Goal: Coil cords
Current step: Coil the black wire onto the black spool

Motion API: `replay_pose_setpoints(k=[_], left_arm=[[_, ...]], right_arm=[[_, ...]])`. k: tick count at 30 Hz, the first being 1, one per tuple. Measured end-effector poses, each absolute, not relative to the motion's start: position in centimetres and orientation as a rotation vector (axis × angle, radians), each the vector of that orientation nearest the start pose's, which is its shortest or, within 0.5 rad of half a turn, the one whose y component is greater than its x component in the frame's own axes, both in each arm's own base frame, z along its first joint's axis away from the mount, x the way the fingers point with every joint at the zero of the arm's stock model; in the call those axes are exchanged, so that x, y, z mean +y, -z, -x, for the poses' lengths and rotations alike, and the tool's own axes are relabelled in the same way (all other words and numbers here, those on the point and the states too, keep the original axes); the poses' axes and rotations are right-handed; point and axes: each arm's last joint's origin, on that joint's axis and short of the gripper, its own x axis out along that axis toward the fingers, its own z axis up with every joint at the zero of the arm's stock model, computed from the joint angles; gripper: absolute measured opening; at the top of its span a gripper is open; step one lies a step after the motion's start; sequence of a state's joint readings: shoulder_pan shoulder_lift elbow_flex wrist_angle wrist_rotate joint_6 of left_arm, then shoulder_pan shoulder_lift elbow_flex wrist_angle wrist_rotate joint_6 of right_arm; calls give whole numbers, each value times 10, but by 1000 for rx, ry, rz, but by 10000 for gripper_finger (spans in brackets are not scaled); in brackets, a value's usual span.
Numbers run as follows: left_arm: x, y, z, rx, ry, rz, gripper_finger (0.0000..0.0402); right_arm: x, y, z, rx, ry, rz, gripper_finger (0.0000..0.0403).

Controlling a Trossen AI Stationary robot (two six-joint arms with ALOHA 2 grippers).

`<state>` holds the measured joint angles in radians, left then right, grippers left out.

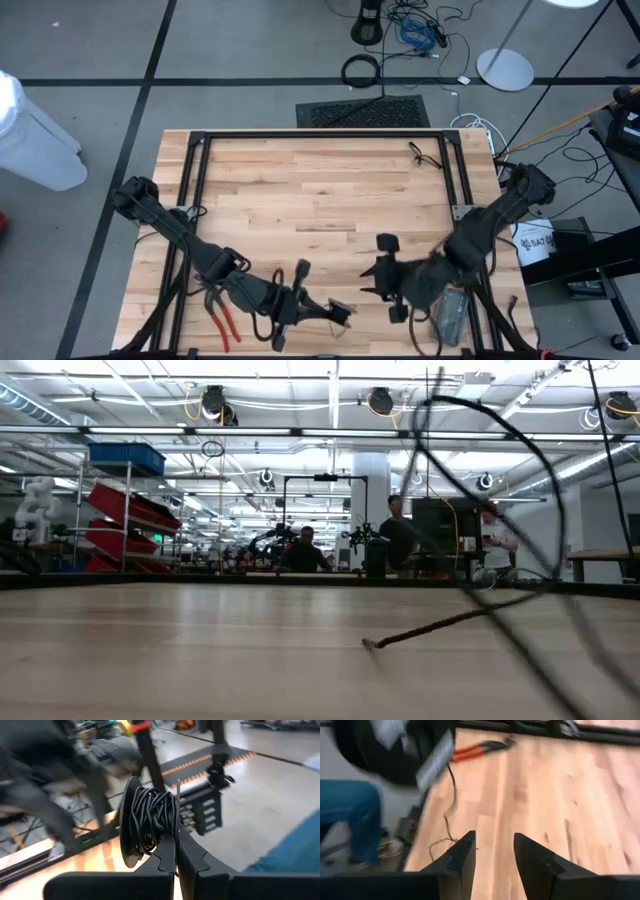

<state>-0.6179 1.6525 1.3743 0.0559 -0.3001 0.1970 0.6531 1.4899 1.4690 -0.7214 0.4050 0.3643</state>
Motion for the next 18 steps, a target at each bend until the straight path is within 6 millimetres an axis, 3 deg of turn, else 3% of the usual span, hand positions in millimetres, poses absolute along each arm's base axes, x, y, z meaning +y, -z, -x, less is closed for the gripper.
replay_pose_setpoints(k=[8, 14, 18], left_arm=[[-213, -347, -315, 140, 245, -250, 2], [-208, -348, -318, 135, 194, -252, 2], [-205, -350, -320, 118, 181, -244, 2]], right_arm=[[208, -273, -244, 451, 80, -51, 119], [205, -236, -244, 284, 30, -95, 119], [198, -226, -251, 186, 50, -69, 119]])
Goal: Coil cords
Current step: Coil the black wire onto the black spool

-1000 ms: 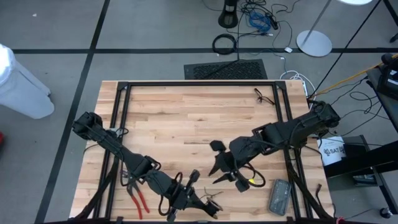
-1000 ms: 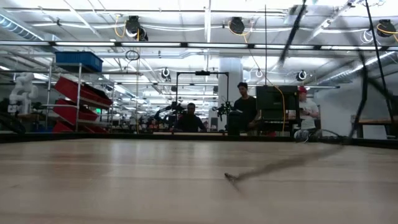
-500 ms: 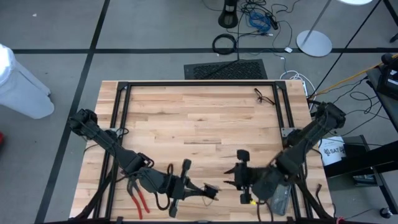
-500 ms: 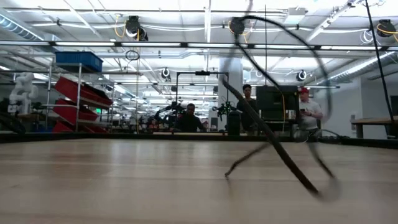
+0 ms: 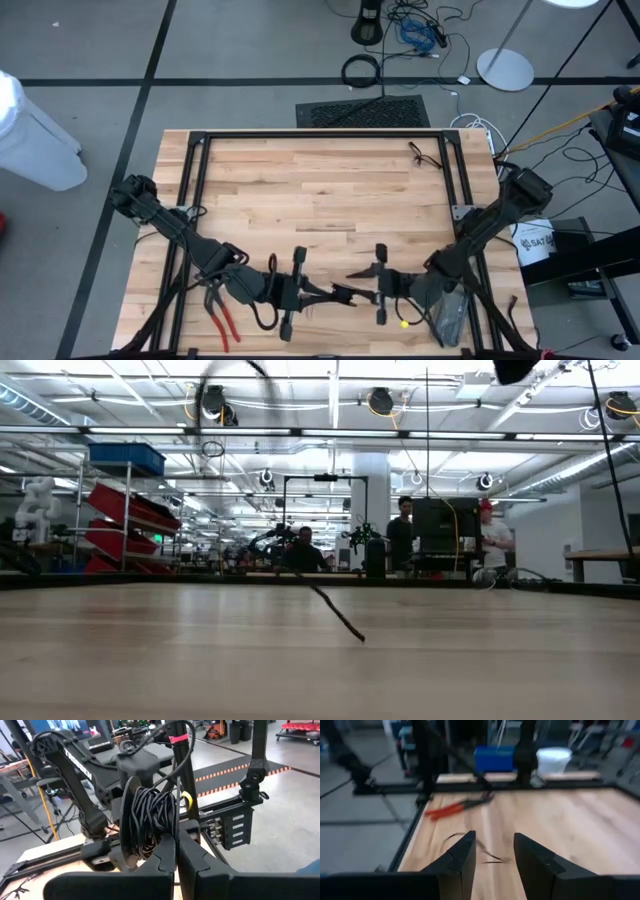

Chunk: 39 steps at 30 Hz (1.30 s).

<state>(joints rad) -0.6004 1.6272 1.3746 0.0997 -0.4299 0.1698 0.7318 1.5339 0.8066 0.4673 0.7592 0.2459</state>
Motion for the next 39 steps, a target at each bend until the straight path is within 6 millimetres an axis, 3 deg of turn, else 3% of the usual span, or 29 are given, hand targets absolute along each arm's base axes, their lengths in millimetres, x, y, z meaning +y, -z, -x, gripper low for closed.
replay_pose_setpoints(k=[5, 11, 16, 20, 27, 31, 39], left_arm=[[-204, -349, -321, 120, 179, -245, 2], [-204, -349, -321, 123, 179, -239, 2], [-206, -349, -319, 126, 185, -242, 2], [-208, -349, -318, 128, 191, -244, 2], [-212, -349, -315, 127, 176, -247, 2], [-211, -349, -316, 128, 173, -247, 2], [-210, -349, -316, 128, 137, -249, 2]], right_arm=[[200, -218, -268, 94, 24, -29, 122], [200, -198, -287, 33, -8, -18, 156], [198, -196, -293, 1, -89, -75, 174], [194, -204, -287, 59, -34, -33, 172], [179, -234, -257, 224, 23, -71, 156], [182, -240, -250, 213, 1, -113, 151], [197, -218, -257, 246, -48, -108, 151]])
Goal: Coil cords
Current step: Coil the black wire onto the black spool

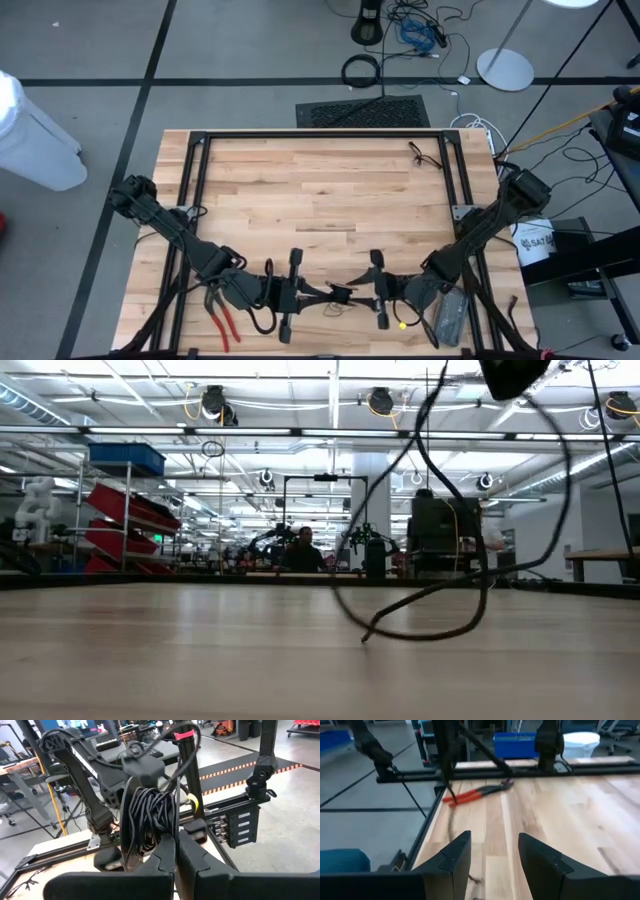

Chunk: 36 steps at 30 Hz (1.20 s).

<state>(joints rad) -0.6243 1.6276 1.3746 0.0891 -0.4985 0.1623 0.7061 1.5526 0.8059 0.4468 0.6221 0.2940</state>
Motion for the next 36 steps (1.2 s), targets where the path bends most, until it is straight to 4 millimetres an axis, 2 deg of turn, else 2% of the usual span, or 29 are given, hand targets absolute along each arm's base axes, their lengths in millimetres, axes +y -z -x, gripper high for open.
replay_pose_setpoints(k=[5, 10, 16, 24, 28, 36], left_arm=[[-210, -349, -316, 128, 136, -251, 2], [-209, -349, -316, 128, 133, -258, 2], [-207, -350, -317, 126, 128, -257, 2], [-207, -351, -317, 125, 127, -256, 2], [-207, -350, -317, 125, 127, -256, 2], [-207, -348, -316, 145, 129, -267, 2]], right_arm=[[204, -208, -263, 211, -61, -134, 151], [209, -199, -273, 178, -176, -171, 151], [209, -185, -283, 152, -178, -190, 151], [204, -180, -291, 133, -165, -204, 145], [204, -180, -291, 129, -162, -197, 110], [204, -181, -290, 133, -175, -173, 13]])
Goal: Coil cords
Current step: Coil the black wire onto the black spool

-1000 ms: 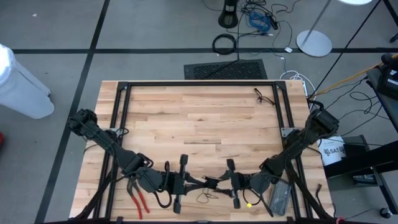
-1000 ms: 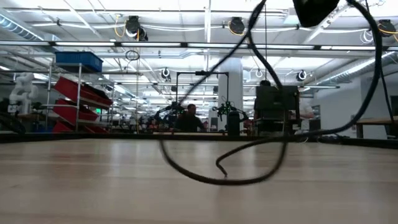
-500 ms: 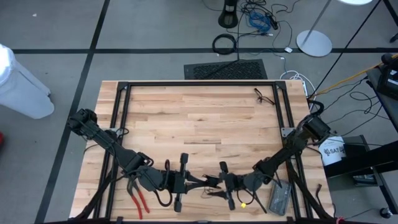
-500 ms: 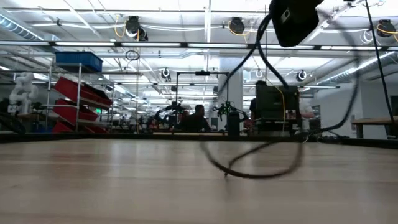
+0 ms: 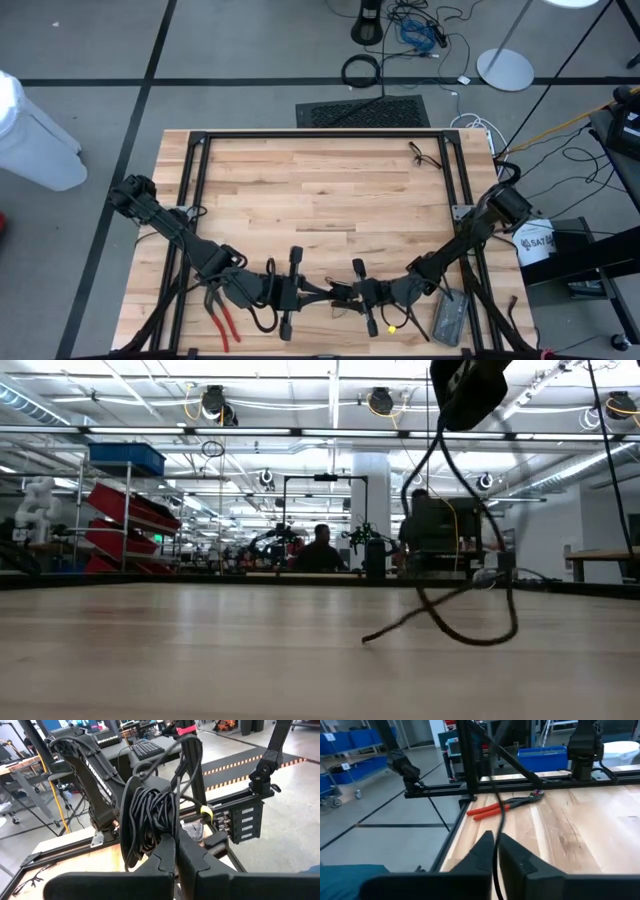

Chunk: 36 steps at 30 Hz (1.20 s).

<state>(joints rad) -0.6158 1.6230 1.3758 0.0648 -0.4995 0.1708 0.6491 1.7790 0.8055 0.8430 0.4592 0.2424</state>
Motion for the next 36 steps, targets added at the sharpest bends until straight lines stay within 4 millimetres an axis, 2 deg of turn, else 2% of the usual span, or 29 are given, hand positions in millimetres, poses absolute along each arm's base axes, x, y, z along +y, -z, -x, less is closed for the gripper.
replay_pose_setpoints(k=[4, 15, 19, 25, 32, 36], left_arm=[[-207, -348, -316, 147, 127, -267, 2], [-208, -348, -315, 148, 130, -261, 2], [-209, -348, -315, 147, 132, -262, 2], [-209, -348, -315, 147, 132, -261, 2], [-209, -348, -315, 148, 132, -262, 2], [-209, -348, -314, 149, 133, -262, 2]], right_arm=[[204, -184, -289, 133, -193, -178, 6], [202, -195, -279, 199, -166, -168, 84], [202, -195, -279, 200, -166, -162, 92], [203, -193, -278, 214, -166, -144, 66], [202, -195, -277, 225, -171, -139, 9], [200, -200, -271, 269, -164, -143, 5]])
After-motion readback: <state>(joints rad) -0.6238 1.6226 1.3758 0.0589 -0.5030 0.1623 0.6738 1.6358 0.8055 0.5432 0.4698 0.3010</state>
